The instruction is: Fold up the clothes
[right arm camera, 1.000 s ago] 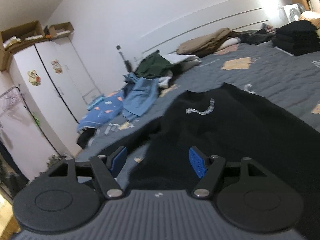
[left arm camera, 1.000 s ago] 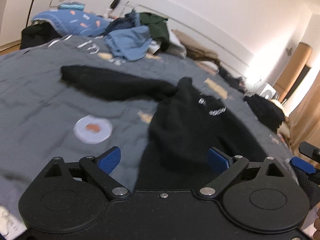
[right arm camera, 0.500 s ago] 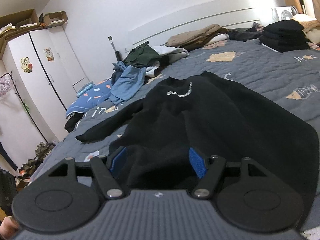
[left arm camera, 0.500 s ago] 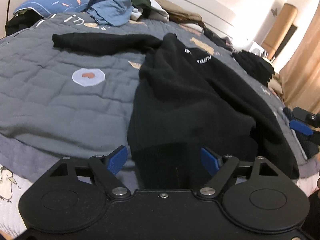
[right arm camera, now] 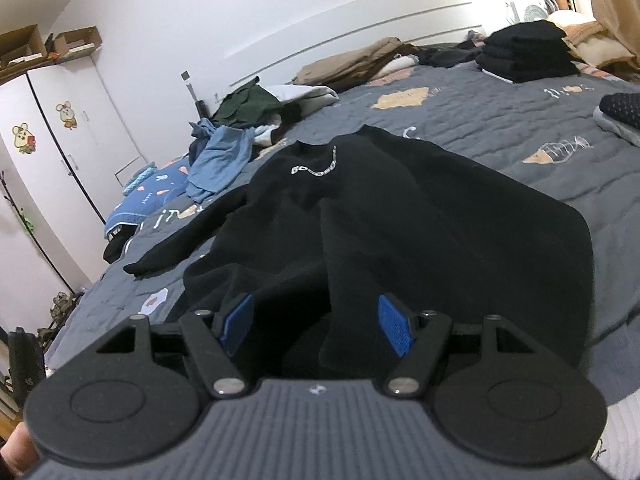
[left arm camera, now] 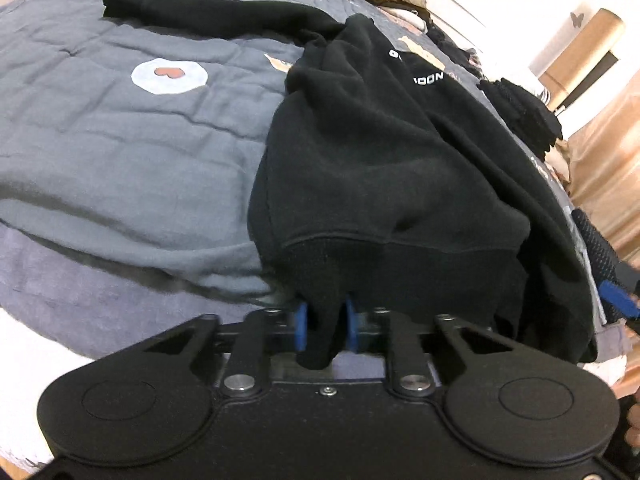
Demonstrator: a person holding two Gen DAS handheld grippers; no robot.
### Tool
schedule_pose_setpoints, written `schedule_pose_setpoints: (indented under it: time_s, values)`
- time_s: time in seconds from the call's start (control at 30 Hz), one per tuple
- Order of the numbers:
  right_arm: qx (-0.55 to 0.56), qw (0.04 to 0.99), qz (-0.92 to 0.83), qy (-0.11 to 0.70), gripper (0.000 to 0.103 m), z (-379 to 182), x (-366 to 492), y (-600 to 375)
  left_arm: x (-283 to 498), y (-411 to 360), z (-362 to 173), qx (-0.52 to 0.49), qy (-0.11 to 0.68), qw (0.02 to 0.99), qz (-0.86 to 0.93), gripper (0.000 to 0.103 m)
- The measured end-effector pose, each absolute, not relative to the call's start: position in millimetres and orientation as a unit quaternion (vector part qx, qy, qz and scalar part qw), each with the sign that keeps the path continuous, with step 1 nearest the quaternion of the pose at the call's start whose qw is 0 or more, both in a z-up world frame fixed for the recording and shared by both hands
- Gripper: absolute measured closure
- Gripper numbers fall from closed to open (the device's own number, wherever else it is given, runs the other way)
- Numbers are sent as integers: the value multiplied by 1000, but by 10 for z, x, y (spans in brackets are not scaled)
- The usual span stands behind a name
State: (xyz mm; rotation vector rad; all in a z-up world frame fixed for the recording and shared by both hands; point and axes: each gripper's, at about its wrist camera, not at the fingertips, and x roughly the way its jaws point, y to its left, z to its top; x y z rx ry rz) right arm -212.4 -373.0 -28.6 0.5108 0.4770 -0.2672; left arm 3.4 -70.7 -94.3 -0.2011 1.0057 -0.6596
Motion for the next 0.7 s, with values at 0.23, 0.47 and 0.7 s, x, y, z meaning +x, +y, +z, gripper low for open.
schedule_pose_setpoints:
  time_s: [0.23, 0.47, 0.7]
  values:
    - [253, 932, -125, 229, 34, -271, -2140, -3755, 79, -546, -533, -74, 430, 843, -314, 92]
    - [257, 931, -124, 227, 34, -259, -2148, -3786, 99, -326, -58, -42, 379, 875, -299, 94]
    - [266, 927, -138, 227, 34, -271, -2166, -3887, 255, 157, 287, -38, 353, 902, -246, 99]
